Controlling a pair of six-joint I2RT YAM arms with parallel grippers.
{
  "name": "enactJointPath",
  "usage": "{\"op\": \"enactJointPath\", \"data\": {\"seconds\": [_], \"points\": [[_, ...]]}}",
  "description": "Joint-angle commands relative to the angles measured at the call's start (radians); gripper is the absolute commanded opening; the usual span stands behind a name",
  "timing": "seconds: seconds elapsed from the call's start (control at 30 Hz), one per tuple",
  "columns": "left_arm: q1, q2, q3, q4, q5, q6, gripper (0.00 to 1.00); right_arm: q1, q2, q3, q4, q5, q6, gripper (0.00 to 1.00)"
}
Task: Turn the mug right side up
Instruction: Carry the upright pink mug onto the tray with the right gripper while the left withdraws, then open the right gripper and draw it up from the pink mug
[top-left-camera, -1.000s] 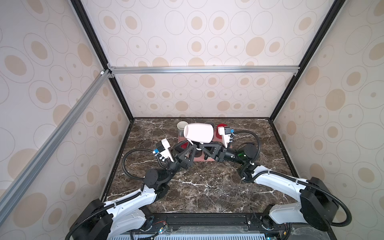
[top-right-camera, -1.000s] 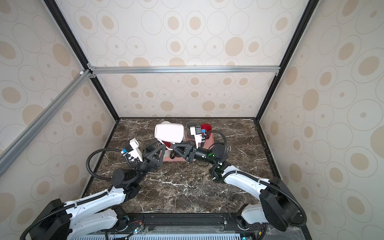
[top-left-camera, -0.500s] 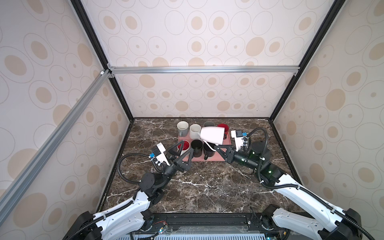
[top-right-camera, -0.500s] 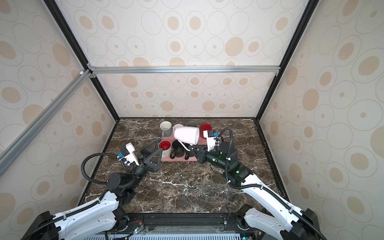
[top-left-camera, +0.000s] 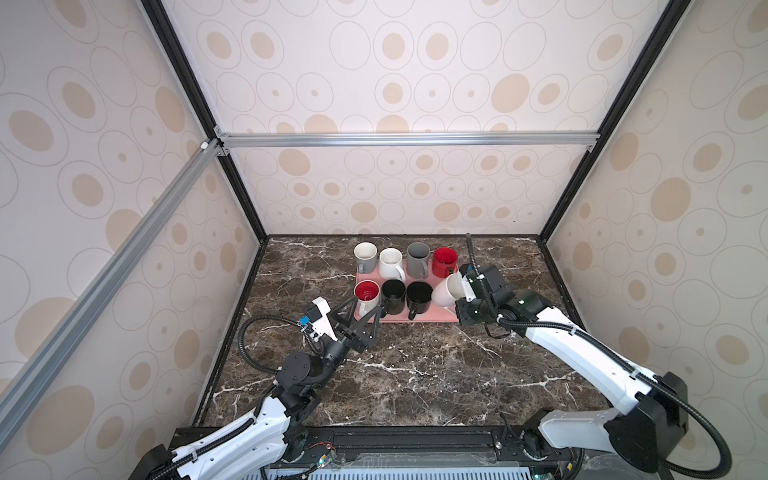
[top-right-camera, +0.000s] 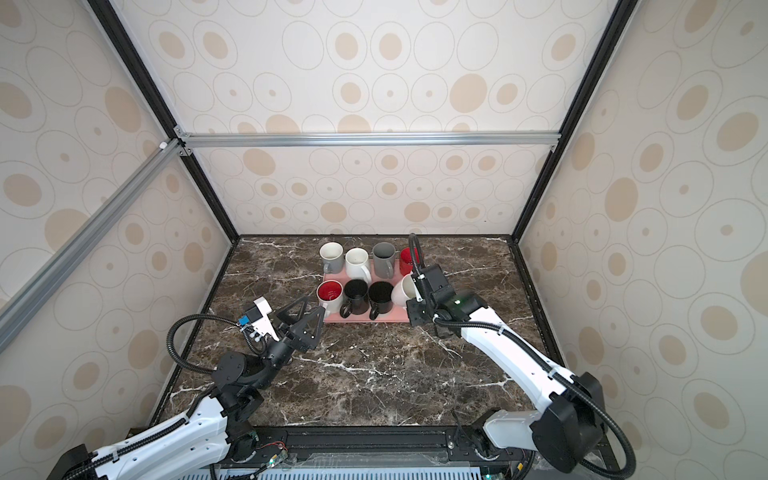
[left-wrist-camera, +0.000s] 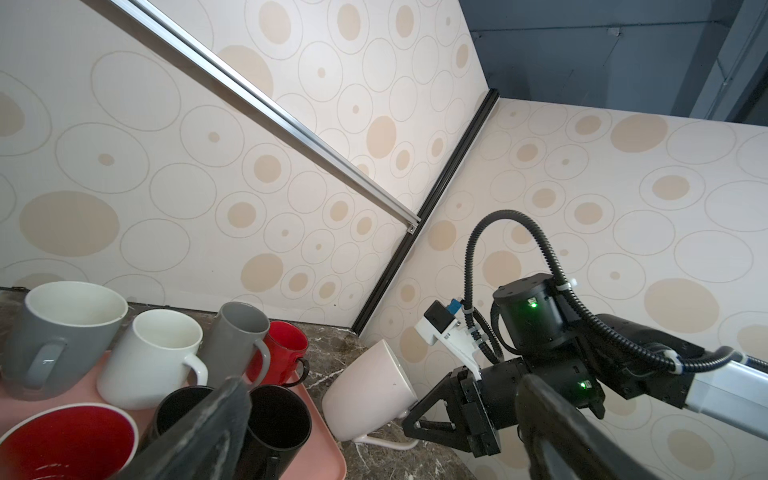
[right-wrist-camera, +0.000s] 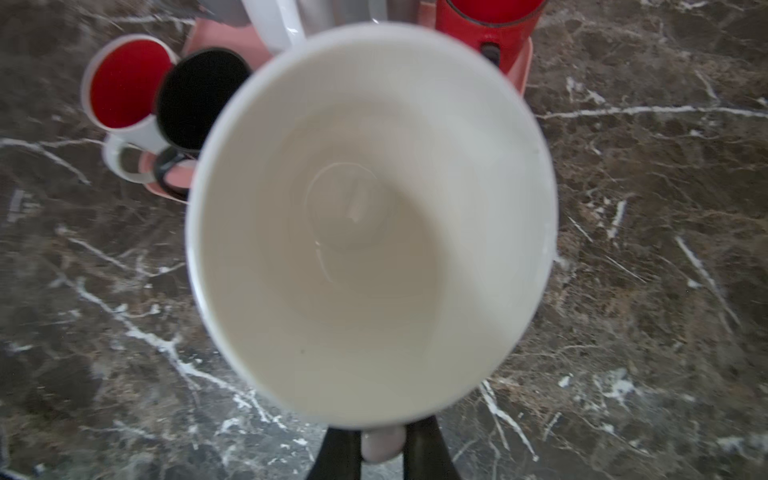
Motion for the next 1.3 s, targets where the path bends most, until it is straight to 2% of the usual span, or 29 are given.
{"op": "enactJointPath", "data": {"seconds": [0.0,0.2,0.4,0.87,0.9,1.03,1.13,1.27], "points": [[0.006,-0.031,0.006,-0.025,-0.032,0.038,0.99,-0.021,0.065,0.087,-0.042,0.096,-0.074,0.00],[0.006,-0.037,0.003,-0.028,-0.032,0.043,0.99,-0.059,0.233,0.171,-0.052,0.114,-0.103,0.00],[0.006,-0.053,-0.004,-0.037,-0.043,0.050,0.99,-0.078,0.365,0.271,-0.127,0.081,-0.126,0.00],[0.008,-0.057,-0.007,-0.034,-0.051,0.068,0.99,-0.078,0.460,0.301,-0.186,0.062,-0.127,0.00],[0.007,-0.056,-0.007,-0.034,-0.051,0.068,1.00,-0.078,0.463,0.300,-0.186,0.058,-0.122,0.03],[0.007,-0.051,-0.003,-0.034,-0.050,0.070,1.00,-0.077,0.450,0.285,-0.161,0.051,-0.108,0.34],[0.007,-0.049,0.002,-0.038,-0.050,0.072,0.99,-0.076,0.415,0.268,-0.133,0.048,-0.102,0.47],[0.007,-0.051,0.009,-0.052,-0.059,0.078,0.99,-0.076,0.331,0.240,-0.092,0.053,-0.085,0.59]]}}
